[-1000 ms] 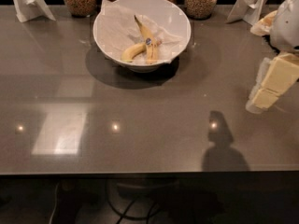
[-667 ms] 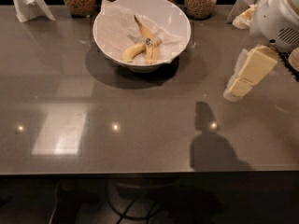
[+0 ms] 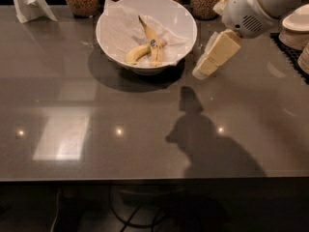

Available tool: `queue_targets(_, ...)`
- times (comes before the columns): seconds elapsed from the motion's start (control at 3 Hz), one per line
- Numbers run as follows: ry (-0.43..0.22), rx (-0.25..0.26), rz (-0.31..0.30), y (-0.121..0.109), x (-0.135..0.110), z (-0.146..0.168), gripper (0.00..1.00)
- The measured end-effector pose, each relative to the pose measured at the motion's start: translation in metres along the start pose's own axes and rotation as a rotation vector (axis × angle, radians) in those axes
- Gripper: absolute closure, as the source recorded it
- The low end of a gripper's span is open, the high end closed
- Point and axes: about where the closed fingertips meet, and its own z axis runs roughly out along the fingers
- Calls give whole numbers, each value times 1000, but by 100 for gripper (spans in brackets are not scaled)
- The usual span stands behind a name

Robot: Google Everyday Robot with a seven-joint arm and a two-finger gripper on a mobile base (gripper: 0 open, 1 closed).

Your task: Pick banana from white bowl

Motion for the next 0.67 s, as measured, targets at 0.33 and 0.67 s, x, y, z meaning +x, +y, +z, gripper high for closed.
queue_targets(0.33, -64, 26, 20, -17, -31, 21, 0)
queue_targets(0.67, -64, 27, 20, -17, -31, 21, 0)
